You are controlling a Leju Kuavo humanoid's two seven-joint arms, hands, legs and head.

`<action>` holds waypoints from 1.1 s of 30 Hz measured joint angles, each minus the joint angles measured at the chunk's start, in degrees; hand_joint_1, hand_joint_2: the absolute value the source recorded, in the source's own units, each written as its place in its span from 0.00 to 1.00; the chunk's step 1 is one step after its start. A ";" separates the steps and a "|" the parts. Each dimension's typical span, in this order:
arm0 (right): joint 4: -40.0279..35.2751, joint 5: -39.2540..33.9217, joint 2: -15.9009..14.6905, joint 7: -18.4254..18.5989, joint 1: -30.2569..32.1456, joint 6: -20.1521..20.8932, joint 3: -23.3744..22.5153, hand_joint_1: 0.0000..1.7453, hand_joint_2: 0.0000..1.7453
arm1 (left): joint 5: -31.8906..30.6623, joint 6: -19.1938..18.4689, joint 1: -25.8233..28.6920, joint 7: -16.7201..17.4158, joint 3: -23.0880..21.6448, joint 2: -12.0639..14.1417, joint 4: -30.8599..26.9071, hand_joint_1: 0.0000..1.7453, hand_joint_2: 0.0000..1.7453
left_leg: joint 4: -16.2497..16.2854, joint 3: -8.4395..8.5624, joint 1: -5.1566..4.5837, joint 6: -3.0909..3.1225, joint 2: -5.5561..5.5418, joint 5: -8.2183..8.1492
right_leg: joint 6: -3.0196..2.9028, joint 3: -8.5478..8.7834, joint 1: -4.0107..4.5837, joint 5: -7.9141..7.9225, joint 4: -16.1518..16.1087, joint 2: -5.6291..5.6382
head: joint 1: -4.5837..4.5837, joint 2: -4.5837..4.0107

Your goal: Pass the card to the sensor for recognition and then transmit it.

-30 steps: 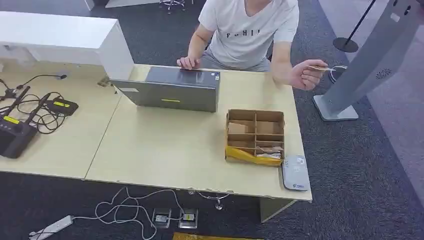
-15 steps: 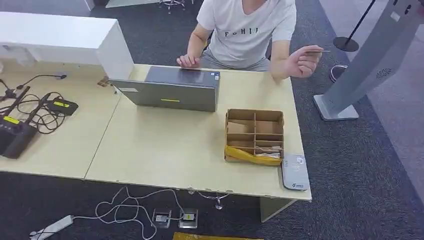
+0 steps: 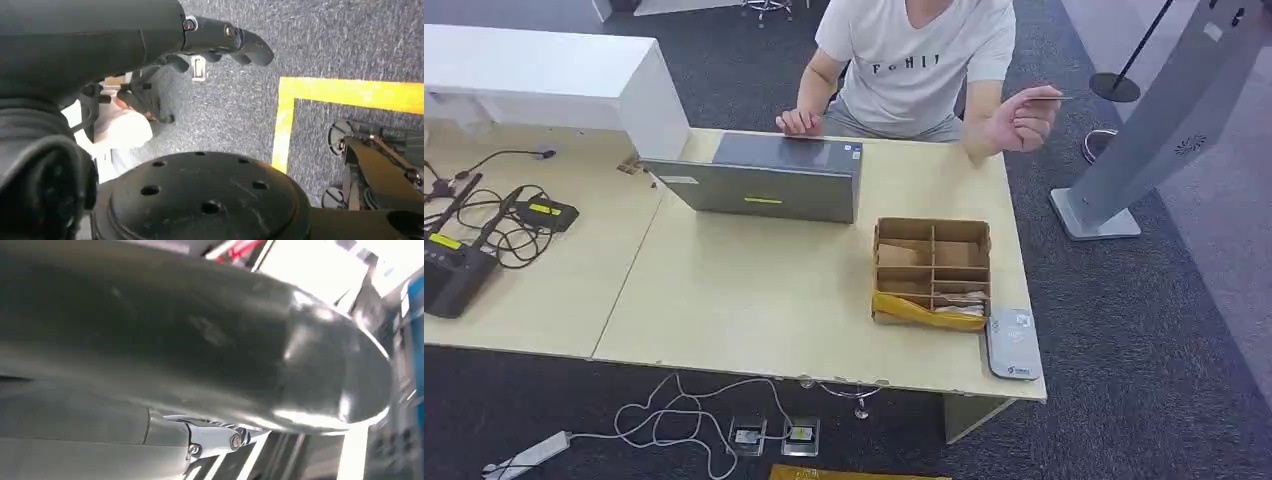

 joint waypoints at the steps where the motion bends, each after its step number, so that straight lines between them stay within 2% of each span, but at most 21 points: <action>1: -1.72 0.09 0.09 0.40 0.00 1.24 2.29 0.00 0.00 | -0.11 -0.09 -0.01 0.00 0.00 0.07 0.00 0.00 0.00 | 0.00 0.02 0.00 0.00 0.05 0.00 | 0.00 -0.05 0.00 0.00 0.01 0.05 | 0.02 0.00; 3: -4.54 0.26 0.35 0.84 -0.01 2.68 6.12 0.00 0.00 | -0.18 -0.18 -0.05 -0.02 0.00 0.18 0.00 0.00 0.00 | 0.00 0.01 0.02 0.00 0.05 0.00 | 0.00 -0.04 0.01 0.00 0.01 0.03 | 0.07 0.00; 4: -5.98 0.53 0.46 0.95 -0.01 3.09 8.19 0.00 1.00 | -0.20 -0.24 -0.04 0.00 0.00 0.18 0.00 0.00 0.00 | 0.00 0.00 0.02 0.00 0.02 0.00 | 0.00 -0.05 0.01 0.00 0.01 0.00 | 0.02 0.00; 8: -10.26 0.92 1.01 0.24 -0.05 7.39 14.89 0.00 1.00 | -0.18 -0.74 -0.01 0.00 0.00 0.42 0.00 0.00 0.00 | 0.00 -0.03 0.02 0.00 0.02 0.00 | 0.00 -0.05 0.01 0.00 0.02 0.00 | 0.02 0.00; 13: -17.11 0.46 1.44 3.63 0.03 10.50 22.68 0.00 1.00 | -0.35 -1.49 -0.01 -0.02 0.00 0.57 0.00 0.00 0.00 | 0.00 0.01 0.01 -0.01 0.02 0.00 | 0.00 -0.08 0.01 0.00 0.02 0.00 | 0.00 0.00; 17: -20.17 0.31 1.44 4.14 0.03 11.29 26.22 0.00 1.00 | -0.44 -1.64 0.08 -0.02 0.00 0.70 0.00 0.00 0.00 | 0.00 -0.02 0.01 -0.01 -0.01 0.00 | 0.00 -0.07 0.01 0.00 0.03 -0.01 | 0.02 0.00; 21: -23.74 -0.18 1.44 6.97 0.61 15.78 29.84 0.00 1.00 | -0.66 -2.03 0.04 -0.02 0.00 0.90 0.00 0.00 0.00 | 0.00 0.00 0.02 -0.03 0.04 -0.01 | 0.00 -0.08 0.01 0.00 0.02 0.04 | 0.02 0.00; 24: -25.81 0.13 1.47 8.25 1.33 17.01 32.01 0.00 1.00 | -0.66 -2.08 0.06 -0.02 0.00 0.94 0.00 0.00 0.00 | 0.00 0.00 0.02 -0.03 0.01 -0.01 | 0.00 -0.08 0.01 0.00 0.02 0.00 | 0.02 0.00; 33: -29.61 1.95 1.09 9.73 6.47 17.08 36.45 0.00 1.00 | -1.09 -3.34 0.07 -0.02 0.00 1.11 0.00 0.00 0.00 | 0.01 0.03 0.03 -0.03 0.03 -0.01 | 0.00 -0.08 0.02 0.00 0.01 0.03 | 0.02 0.00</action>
